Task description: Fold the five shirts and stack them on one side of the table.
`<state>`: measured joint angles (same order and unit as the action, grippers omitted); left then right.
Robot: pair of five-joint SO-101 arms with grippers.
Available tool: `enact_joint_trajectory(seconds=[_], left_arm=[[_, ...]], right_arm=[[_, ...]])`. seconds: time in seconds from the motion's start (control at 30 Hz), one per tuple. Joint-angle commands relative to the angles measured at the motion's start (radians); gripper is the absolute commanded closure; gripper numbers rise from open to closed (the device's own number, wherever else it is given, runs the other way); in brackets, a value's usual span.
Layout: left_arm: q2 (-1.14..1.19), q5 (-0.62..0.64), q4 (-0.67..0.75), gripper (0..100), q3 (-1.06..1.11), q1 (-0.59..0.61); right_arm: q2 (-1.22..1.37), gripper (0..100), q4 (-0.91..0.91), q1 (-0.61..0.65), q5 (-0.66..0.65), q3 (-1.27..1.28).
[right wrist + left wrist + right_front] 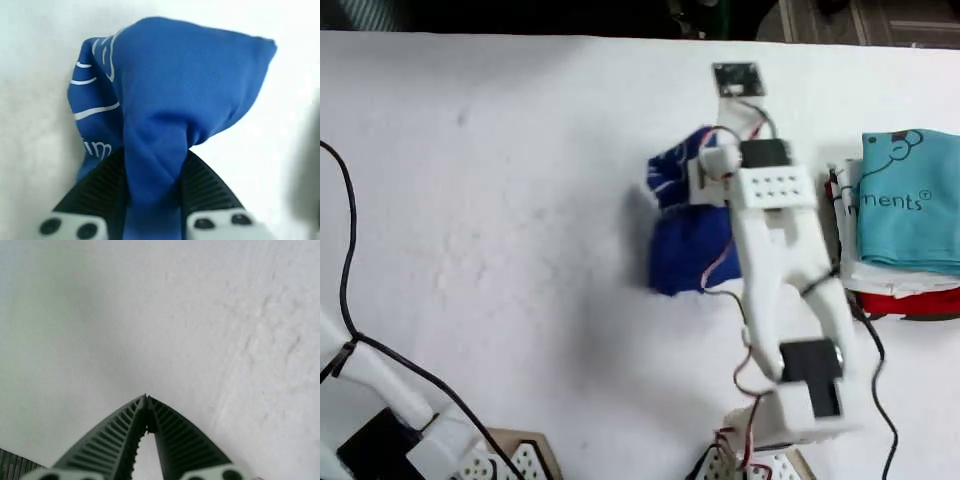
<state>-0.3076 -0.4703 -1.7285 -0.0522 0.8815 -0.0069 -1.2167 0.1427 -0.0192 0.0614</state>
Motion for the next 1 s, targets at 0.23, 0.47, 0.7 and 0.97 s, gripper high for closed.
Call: enact_joint_trajectory(seconds=[0.23,0.47,0.7,0.97], left_arm=[[-0.036,0.0,0.012,98,-0.038,-0.007],[-0.036,0.0,0.014,98,-0.038,-0.007],[-0.036,0.005,0.012,98,-0.038,-0.05],[-0.036,0.005,0.015,98,-0.038,-0.05]], right_arm=[[-0.346,98.1,-0.053,-0.234,-0.244,-0.018],[-0.394,98.1,0.01,-0.406,-0.385,-0.017],[-0.331,98.1,0.16,-0.535,-0.442,-0.017],[-0.24,98.1,0.254,-0.615,-0.442,-0.017]])
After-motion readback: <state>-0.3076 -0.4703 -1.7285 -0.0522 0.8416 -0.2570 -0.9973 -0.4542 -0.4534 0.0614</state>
